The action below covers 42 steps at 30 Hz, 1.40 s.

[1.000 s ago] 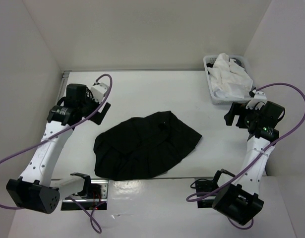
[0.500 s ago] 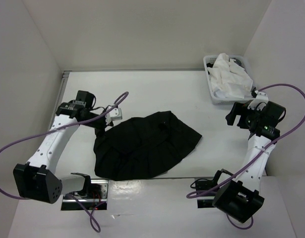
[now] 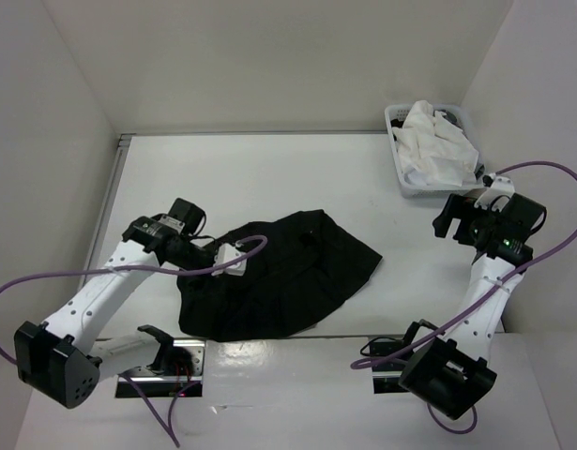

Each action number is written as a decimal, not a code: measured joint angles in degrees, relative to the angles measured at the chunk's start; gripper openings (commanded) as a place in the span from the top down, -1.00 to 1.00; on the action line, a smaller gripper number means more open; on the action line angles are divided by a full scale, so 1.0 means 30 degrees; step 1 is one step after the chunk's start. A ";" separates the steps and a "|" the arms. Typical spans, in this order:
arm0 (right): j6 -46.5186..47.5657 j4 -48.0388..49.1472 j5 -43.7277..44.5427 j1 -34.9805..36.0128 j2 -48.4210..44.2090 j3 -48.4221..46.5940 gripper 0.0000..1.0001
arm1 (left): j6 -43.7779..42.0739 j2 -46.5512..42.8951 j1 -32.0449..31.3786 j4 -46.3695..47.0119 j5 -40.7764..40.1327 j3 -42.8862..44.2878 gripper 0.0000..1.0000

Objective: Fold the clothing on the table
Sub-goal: Flatten the skirt out

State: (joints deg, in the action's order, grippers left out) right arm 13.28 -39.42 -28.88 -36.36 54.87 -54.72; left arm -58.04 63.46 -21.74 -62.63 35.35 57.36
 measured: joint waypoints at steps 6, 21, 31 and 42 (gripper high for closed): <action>0.0007 0.0007 0.0007 -0.0459 0.0000 0.0000 -0.97 | -0.0204 0.0503 -0.1698 0.0750 -0.1435 -0.1566 -0.80; -0.0095 0.0007 0.0015 -0.1020 -0.0007 0.0000 -0.97 | 0.0627 0.1472 -0.2455 0.5253 -0.3257 -0.3053 -0.61; -0.0131 0.0007 0.0087 -0.1020 0.0000 0.0000 -0.97 | 0.1005 0.1676 -0.2463 0.6266 -0.3330 -0.3628 -0.28; -0.0277 0.0000 0.0299 -0.1202 -0.0007 0.0000 -0.97 | 0.0962 0.2076 -0.2484 0.6630 -0.3147 -0.3701 -0.13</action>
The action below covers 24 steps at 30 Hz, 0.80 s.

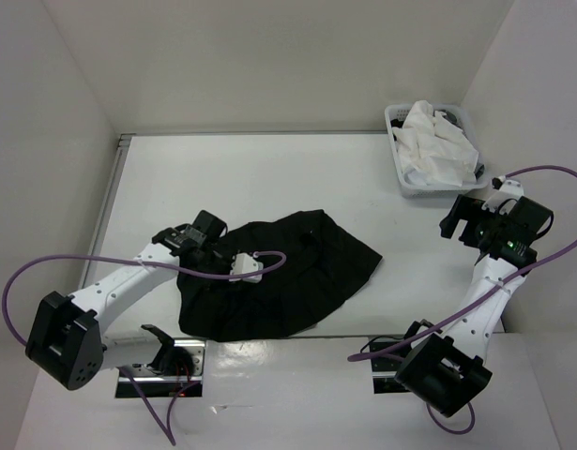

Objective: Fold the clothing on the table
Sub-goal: Flatten the skirt out

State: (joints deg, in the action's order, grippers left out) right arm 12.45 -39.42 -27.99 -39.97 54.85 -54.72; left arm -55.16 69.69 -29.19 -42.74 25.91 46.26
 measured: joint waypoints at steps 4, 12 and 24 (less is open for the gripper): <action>0.0000 0.0007 0.0058 -0.0015 0.0000 0.0000 -0.97 | -0.0015 0.0168 -0.0138 0.0000 0.0036 -0.0102 -0.13; 0.0000 0.0015 0.0058 -0.0102 0.0000 0.0000 -0.97 | -0.0029 0.0459 -0.0452 0.0226 0.0117 -0.0393 -0.13; 0.0000 0.0015 0.0066 -0.0182 0.0000 0.0000 -0.97 | -0.0036 0.1078 -0.0699 0.0452 0.0117 -0.0495 0.12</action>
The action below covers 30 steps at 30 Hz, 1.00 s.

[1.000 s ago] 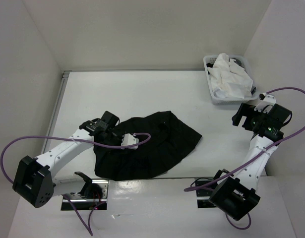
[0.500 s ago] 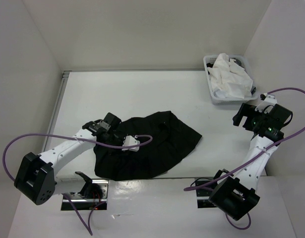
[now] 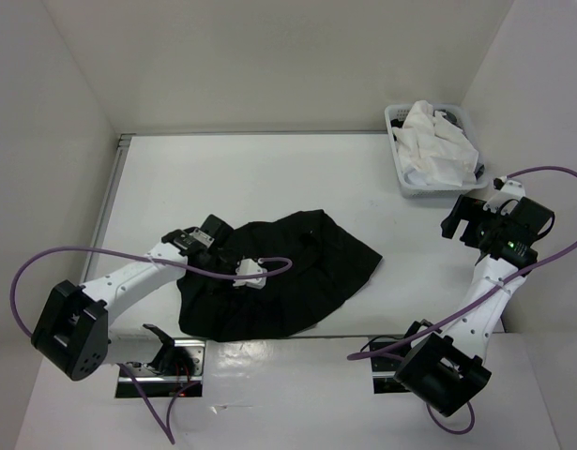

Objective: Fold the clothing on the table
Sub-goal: Flatten the skirt out

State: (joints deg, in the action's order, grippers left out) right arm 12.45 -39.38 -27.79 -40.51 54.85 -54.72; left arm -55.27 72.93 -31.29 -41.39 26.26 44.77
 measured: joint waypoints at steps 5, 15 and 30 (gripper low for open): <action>0.0000 0.0007 0.0000 0.0000 0.0000 0.0000 -0.97 | 0.0000 0.0073 0.0000 0.0255 0.0015 0.0000 0.32; 0.0000 0.0007 0.0000 0.0000 0.0000 0.0000 -0.97 | 0.0605 0.0663 -0.0015 0.0648 -0.0168 0.0124 0.94; 0.0000 0.0007 0.0000 0.0007 -0.0007 0.0000 -0.97 | 0.5187 0.0284 0.1814 0.1829 -0.2084 0.4932 0.97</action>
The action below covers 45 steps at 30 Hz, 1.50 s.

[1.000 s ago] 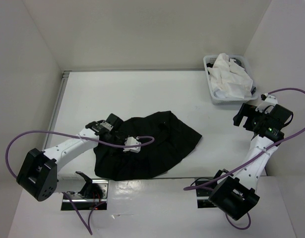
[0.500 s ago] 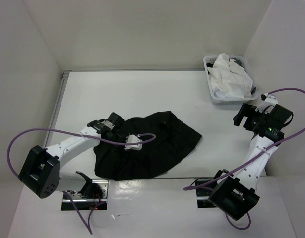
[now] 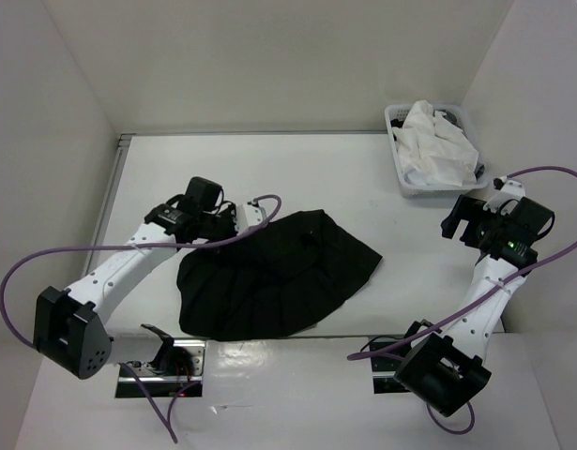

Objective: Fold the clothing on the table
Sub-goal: Flatten the skirt out

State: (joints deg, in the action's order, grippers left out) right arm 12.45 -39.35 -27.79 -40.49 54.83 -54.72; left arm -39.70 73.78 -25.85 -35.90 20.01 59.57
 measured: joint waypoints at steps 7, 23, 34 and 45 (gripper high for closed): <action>0.0000 0.0000 -0.0007 -0.0007 0.0000 0.0000 -0.97 | 0.2171 -0.0306 0.1836 0.1129 -0.0758 0.0007 0.97; 0.0007 0.0000 -0.0153 -0.0007 0.0000 0.0000 -0.97 | 0.7060 -0.0335 0.6834 0.3963 -0.0670 0.0007 0.97; 0.0007 0.0015 -0.0182 -0.0007 0.0000 0.0000 -0.97 | 1.0142 0.7563 1.2713 0.2055 0.3191 0.2849 0.97; 0.0007 0.0036 -0.0160 -0.0007 -0.0102 0.0000 -0.97 | 1.0389 0.5399 1.0105 0.0984 0.1457 0.6098 0.99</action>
State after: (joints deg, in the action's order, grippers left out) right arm 12.47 -39.24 -28.27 -40.51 54.52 -54.72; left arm -8.54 89.97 4.47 -32.95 24.38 77.87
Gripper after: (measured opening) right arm 0.983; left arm 0.040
